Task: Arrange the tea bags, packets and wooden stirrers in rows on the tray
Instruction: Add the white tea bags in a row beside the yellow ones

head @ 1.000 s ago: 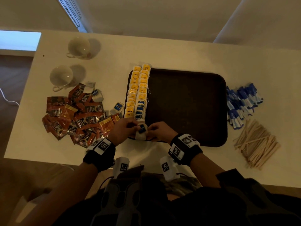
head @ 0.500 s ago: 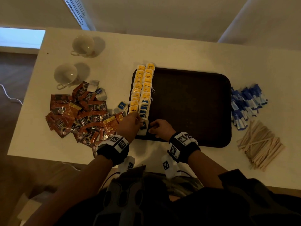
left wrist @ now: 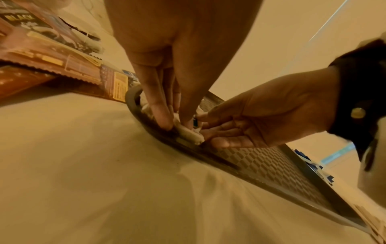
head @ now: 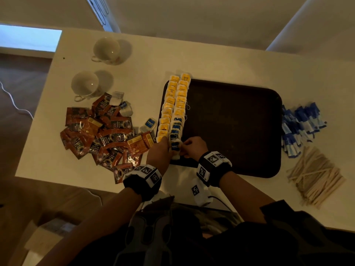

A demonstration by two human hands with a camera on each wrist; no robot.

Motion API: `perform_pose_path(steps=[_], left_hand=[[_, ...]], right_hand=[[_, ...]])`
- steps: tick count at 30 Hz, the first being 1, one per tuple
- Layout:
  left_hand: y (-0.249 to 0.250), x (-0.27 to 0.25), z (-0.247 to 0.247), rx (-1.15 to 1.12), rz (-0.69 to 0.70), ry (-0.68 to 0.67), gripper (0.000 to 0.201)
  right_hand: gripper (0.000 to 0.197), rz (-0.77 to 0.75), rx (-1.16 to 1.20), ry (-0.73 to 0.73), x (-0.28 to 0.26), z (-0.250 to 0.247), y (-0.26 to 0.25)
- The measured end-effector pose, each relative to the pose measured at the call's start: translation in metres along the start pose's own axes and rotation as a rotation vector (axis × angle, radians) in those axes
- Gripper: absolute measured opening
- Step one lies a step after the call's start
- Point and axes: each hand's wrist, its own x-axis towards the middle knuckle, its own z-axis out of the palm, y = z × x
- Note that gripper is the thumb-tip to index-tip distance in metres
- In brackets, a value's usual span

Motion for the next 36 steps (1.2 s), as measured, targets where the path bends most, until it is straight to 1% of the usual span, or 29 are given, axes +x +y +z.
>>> perform_pose_path(steps=[8,10,11,13,14,16,18,19,21,24,26,28,30,33,36], left_hand=[[0.006,0.010,-0.003,-0.069,-0.014,-0.016,0.034],[0.003,0.009,-0.006,-0.057,-0.002,-0.015,0.030],[-0.002,0.007,-0.009,-0.072,-0.004,0.003,0.027],[-0.015,0.002,-0.017,-0.141,-0.015,0.086,0.024],[-0.022,-0.001,-0.021,-0.170,-0.019,0.134,0.026],[-0.032,-0.006,-0.026,-0.203,-0.020,0.183,0.039],[-0.034,-0.009,-0.026,-0.235,0.014,0.165,0.056],[-0.035,-0.009,-0.024,-0.240,0.052,0.152,0.060],[-0.036,-0.004,-0.018,-0.210,0.098,0.126,0.062],[-0.039,0.008,-0.012,-0.165,0.061,0.096,0.055],[-0.040,0.012,-0.011,-0.154,0.051,0.087,0.044],[-0.040,0.016,-0.010,-0.192,0.058,0.094,0.032],[-0.038,0.019,-0.012,-0.193,0.040,0.084,0.025],[-0.033,0.025,-0.014,-0.129,0.013,0.063,0.013],[-0.031,0.030,-0.016,-0.067,0.031,0.062,0.007]], right_hand=[[0.020,-0.011,-0.003,0.040,0.007,-0.003,-0.005],[0.022,-0.019,-0.007,0.035,0.006,-0.005,-0.006],[0.023,-0.024,-0.012,0.036,0.006,-0.005,-0.005],[0.027,-0.045,-0.035,0.056,0.005,-0.005,-0.003],[0.029,-0.062,-0.052,0.071,0.004,-0.005,-0.001],[0.034,-0.082,-0.073,0.073,0.001,-0.003,0.001],[0.040,-0.090,-0.104,0.048,-0.002,0.001,0.000],[0.044,-0.095,-0.138,0.036,-0.004,0.004,-0.001],[0.047,-0.104,-0.212,0.036,-0.005,0.008,-0.003],[0.046,-0.080,-0.248,0.067,-0.002,0.011,-0.006],[0.045,-0.058,-0.224,0.082,0.000,0.011,-0.007],[0.045,-0.047,-0.204,0.088,0.001,0.012,-0.008],[0.043,-0.041,-0.200,0.090,0.002,0.012,-0.008],[0.041,-0.035,-0.208,0.103,0.003,0.012,-0.008],[0.039,-0.038,-0.195,0.122,0.005,0.015,-0.007]])
